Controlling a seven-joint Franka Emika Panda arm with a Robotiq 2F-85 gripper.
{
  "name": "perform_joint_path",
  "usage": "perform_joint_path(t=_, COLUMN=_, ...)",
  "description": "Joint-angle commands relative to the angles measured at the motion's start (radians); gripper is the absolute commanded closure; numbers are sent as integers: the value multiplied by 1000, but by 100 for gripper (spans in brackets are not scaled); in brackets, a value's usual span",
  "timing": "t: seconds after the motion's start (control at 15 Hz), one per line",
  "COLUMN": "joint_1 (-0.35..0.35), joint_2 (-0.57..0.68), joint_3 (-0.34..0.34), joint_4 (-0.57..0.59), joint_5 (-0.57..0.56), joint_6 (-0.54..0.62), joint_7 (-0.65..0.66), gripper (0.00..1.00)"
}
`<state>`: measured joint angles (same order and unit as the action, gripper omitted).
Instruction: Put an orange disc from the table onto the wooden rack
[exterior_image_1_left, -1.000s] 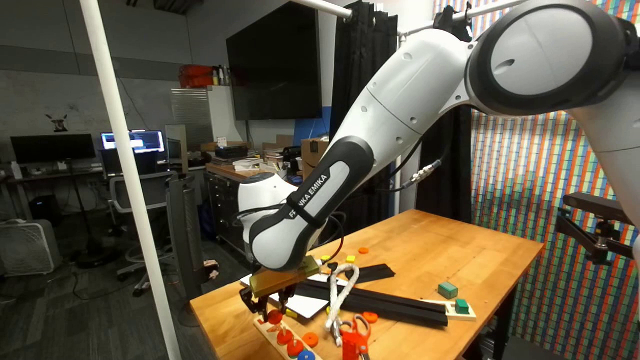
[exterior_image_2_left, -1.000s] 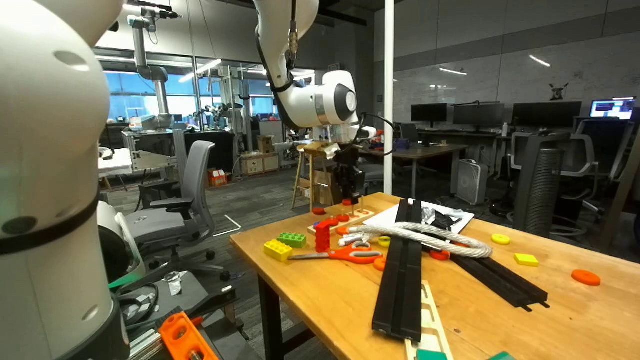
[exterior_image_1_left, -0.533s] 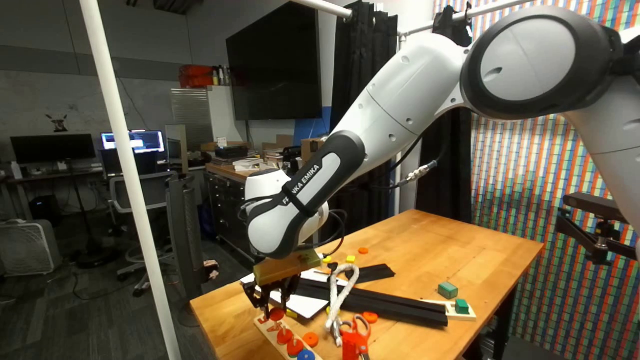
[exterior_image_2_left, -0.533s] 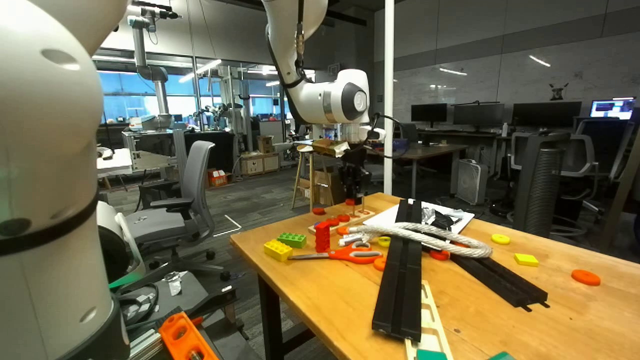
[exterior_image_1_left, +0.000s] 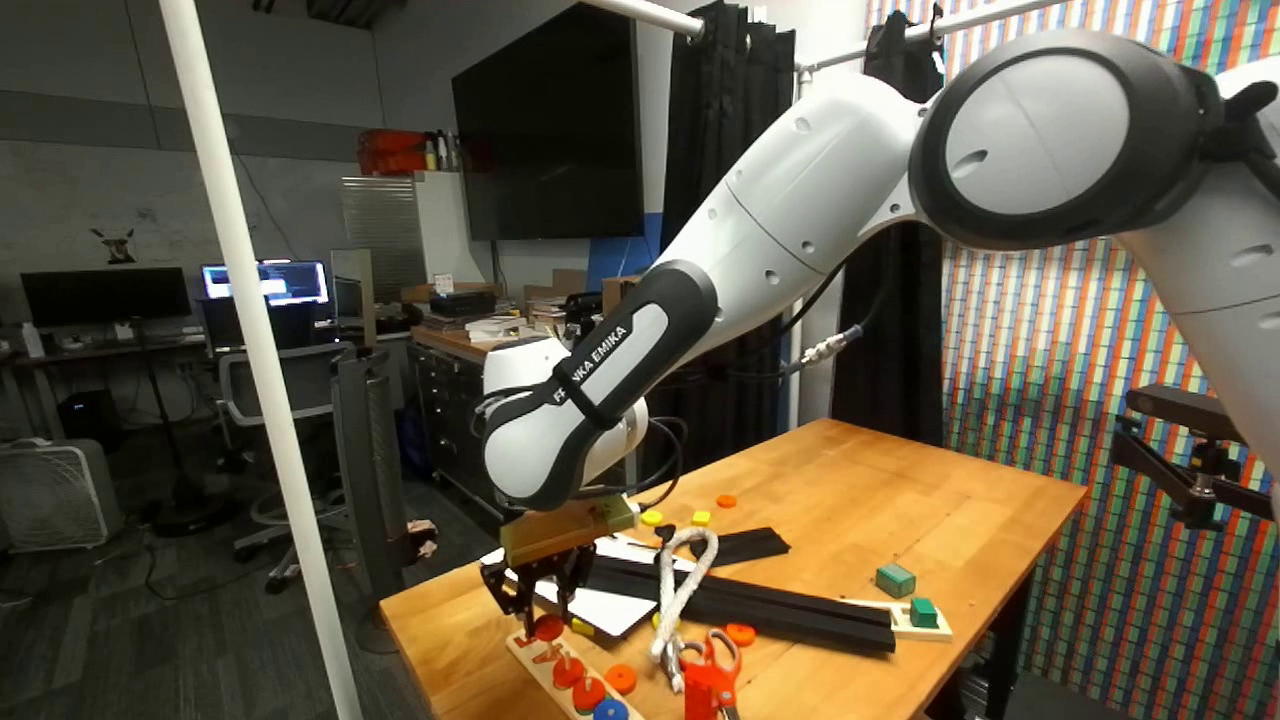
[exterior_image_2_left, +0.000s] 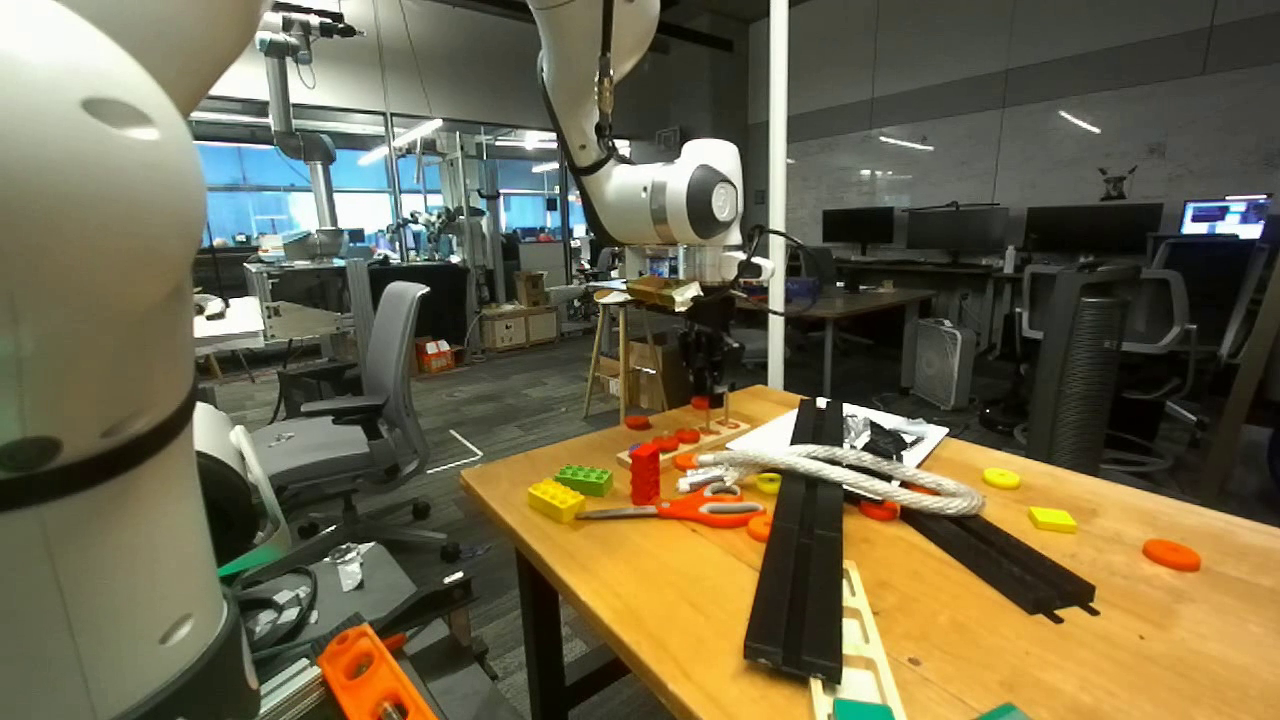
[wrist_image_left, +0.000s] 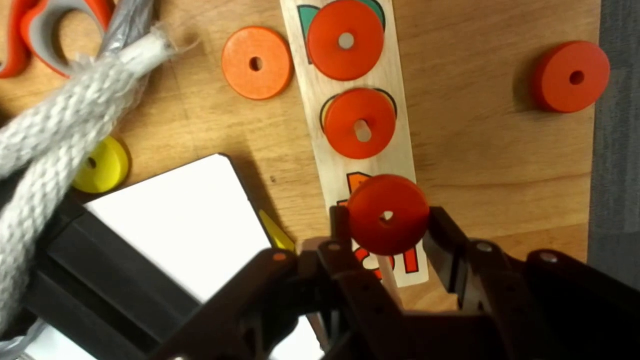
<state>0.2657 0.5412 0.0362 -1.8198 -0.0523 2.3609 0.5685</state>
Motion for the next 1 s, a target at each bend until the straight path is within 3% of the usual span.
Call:
perform_joint_path(t=0.0, joint_1=-2, joint_2=37, joint_3=3, joint_4=56, joint_5=29, joint_6=-30, joint_7=-26, gripper=77)
perform_joint_path(t=0.93, joint_1=-20, joint_2=90, joint_3=-6, joint_4=121, joint_5=37, joint_6=-77, joint_7=-28, gripper=77)
